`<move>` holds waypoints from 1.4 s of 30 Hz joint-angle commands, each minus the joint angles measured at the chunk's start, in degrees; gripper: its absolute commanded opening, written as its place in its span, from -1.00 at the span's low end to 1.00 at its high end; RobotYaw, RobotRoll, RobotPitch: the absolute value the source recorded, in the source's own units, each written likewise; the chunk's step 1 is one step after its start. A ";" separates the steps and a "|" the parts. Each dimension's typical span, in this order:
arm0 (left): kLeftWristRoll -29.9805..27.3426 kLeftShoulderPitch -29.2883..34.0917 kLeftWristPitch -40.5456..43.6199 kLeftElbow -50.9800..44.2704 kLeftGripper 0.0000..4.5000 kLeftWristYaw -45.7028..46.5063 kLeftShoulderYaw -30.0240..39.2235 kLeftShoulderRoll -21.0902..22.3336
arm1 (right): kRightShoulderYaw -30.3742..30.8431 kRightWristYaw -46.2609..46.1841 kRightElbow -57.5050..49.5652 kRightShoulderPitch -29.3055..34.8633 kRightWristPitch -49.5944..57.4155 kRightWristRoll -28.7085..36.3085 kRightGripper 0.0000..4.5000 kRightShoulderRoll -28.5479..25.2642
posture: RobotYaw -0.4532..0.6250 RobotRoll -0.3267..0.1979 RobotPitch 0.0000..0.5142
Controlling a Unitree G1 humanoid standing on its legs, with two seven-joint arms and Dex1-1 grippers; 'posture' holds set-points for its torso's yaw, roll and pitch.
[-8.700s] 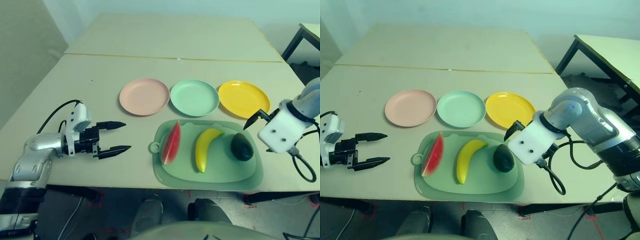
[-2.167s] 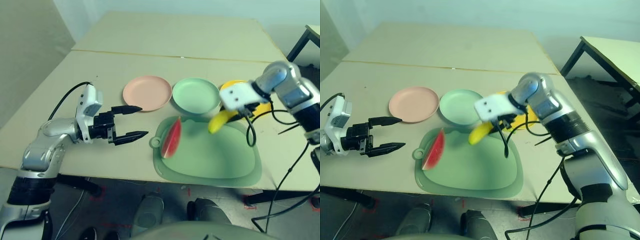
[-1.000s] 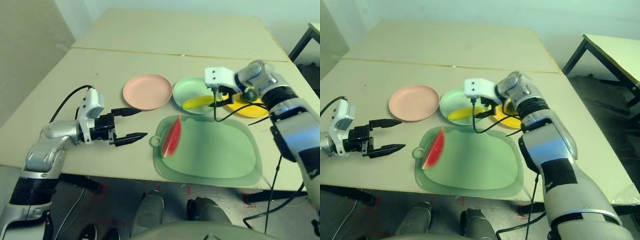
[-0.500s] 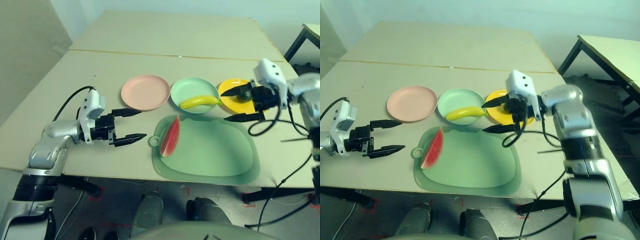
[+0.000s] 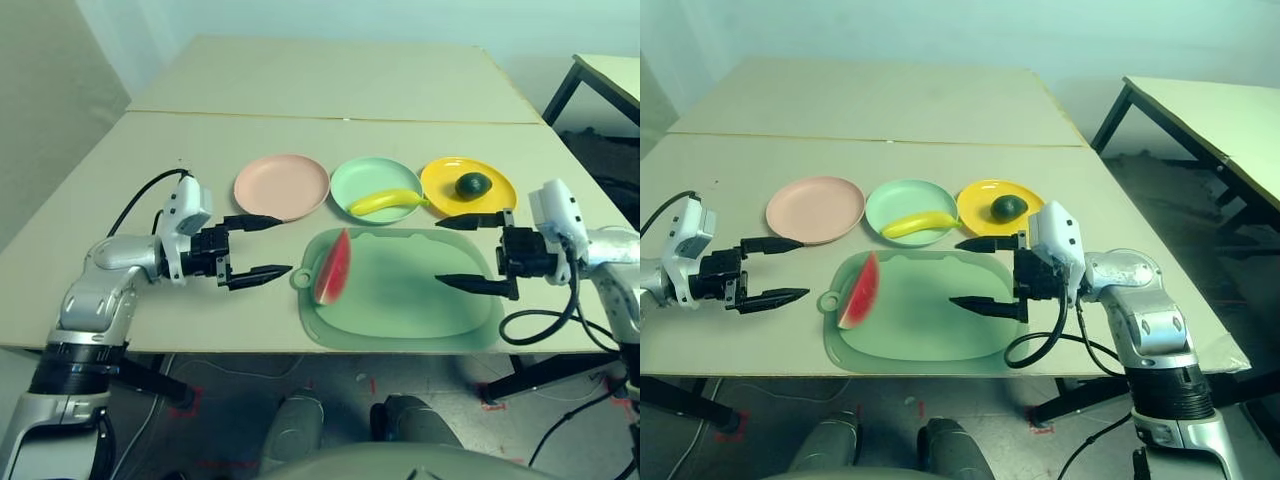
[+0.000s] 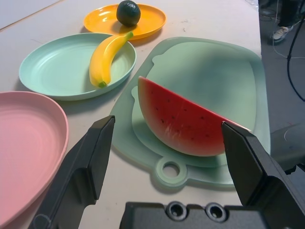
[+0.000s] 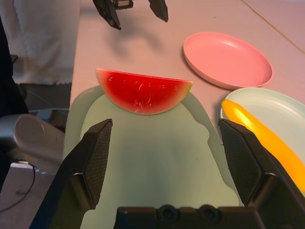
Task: Place the fruits into color-matched plates.
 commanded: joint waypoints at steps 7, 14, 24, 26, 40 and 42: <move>1.12 -0.27 -0.76 0.92 1.00 -0.82 -0.47 0.34 | 0.58 1.62 5.08 3.31 -8.42 -0.20 0.98 -0.33 | 0.06 0.25 -0.64; 5.01 -4.26 -6.90 5.15 1.00 -3.57 -3.36 -0.17 | 0.33 6.86 8.20 6.56 -11.06 3.71 0.98 0.46 | 0.04 0.25 -0.66; 19.81 -25.22 -45.18 17.84 1.00 -14.99 -15.41 -0.43 | 2.24 8.30 11.94 7.16 -13.54 1.76 0.98 0.95 | 0.05 0.25 -0.69; 19.38 -28.55 -48.58 19.39 1.00 -17.98 -17.67 -1.35 | 2.28 8.45 12.03 7.53 -13.85 1.62 0.98 0.86 | 0.04 0.25 -0.70; 18.70 -42.05 -58.17 25.67 1.00 -20.29 -41.48 0.42 | 3.79 4.78 9.91 11.22 -16.22 -0.44 0.98 1.74 | -0.09 0.25 -0.81; 19.01 -43.54 -59.13 27.28 1.00 -20.29 -42.30 -0.95 | 4.13 4.53 9.19 12.44 -16.50 -0.68 0.98 1.45 | -0.11 0.25 -0.82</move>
